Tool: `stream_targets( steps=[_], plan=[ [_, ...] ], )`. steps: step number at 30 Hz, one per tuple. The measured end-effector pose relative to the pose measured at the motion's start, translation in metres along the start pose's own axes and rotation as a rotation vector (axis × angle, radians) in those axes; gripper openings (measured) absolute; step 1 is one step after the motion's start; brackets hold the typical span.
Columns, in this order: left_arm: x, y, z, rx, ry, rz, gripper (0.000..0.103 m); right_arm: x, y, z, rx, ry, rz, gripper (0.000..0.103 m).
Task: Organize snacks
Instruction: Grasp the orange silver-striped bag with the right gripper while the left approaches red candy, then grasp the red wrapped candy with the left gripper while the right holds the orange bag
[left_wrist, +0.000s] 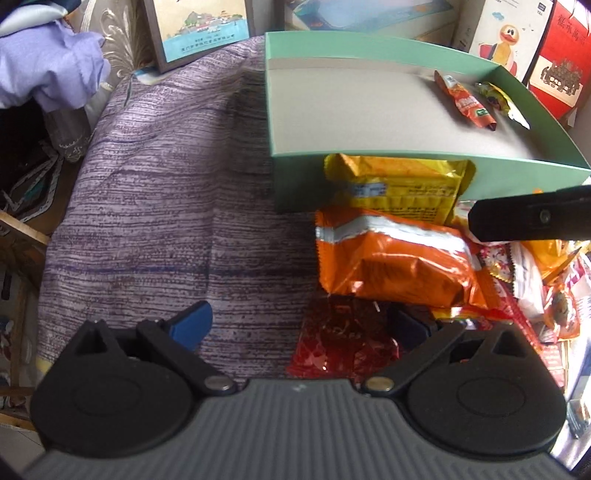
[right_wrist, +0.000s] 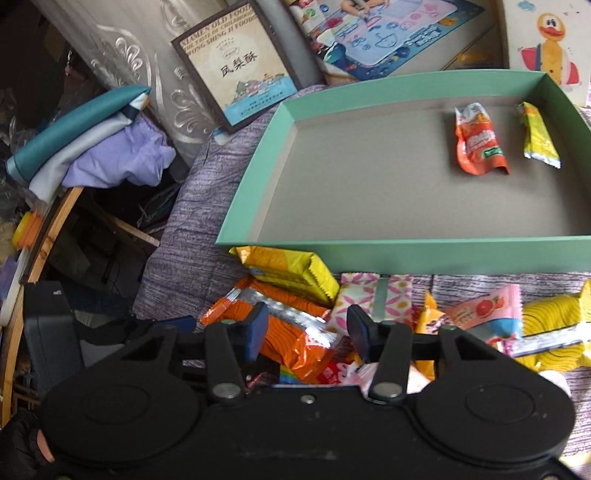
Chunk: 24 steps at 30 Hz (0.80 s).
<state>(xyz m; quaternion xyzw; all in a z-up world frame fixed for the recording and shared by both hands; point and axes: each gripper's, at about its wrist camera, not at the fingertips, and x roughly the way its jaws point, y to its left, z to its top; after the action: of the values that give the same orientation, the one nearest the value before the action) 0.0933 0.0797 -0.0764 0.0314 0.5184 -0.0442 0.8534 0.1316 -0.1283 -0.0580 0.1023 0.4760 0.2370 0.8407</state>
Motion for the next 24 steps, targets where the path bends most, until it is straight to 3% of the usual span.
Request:
stream_targets(
  steps=[3,7,9,11,13,16,19,21,22,24],
  plan=[
    [0.003,0.019,-0.006,-0.025,0.003,-0.006,0.103,0.016,0.012,0.007,-0.035,0.038,0.031,0.049],
    [0.003,0.042,-0.013,-0.051,-0.003,0.005,0.103,0.04,0.027,0.016,-0.121,0.059,0.001,0.052],
    [0.001,0.049,-0.015,-0.062,-0.012,-0.016,0.103,0.049,0.029,0.017,-0.148,0.082,0.007,0.06],
    [-0.002,0.057,-0.016,-0.066,-0.019,-0.033,0.103,0.056,0.031,0.013,-0.17,0.114,0.013,0.079],
    [-0.003,0.063,-0.018,-0.07,-0.024,-0.043,0.103,0.055,0.036,0.005,-0.204,0.128,0.015,0.084],
    [-0.002,0.069,-0.022,-0.076,-0.019,-0.044,0.103,0.054,0.046,-0.006,-0.265,0.144,0.019,0.084],
    [-0.003,0.072,-0.024,-0.081,-0.024,-0.041,0.103,0.058,0.056,-0.015,-0.333,0.148,-0.04,0.083],
    [-0.003,0.074,-0.024,-0.089,-0.024,-0.045,0.103,0.061,0.063,-0.021,-0.361,0.15,-0.082,0.071],
    [-0.004,0.075,-0.024,-0.092,-0.022,-0.044,0.103,0.06,0.065,-0.023,-0.365,0.141,-0.096,0.059],
    [-0.005,0.075,-0.024,-0.101,-0.018,-0.045,0.103,0.054,0.066,-0.023,-0.315,0.119,-0.075,0.054]
  ],
)
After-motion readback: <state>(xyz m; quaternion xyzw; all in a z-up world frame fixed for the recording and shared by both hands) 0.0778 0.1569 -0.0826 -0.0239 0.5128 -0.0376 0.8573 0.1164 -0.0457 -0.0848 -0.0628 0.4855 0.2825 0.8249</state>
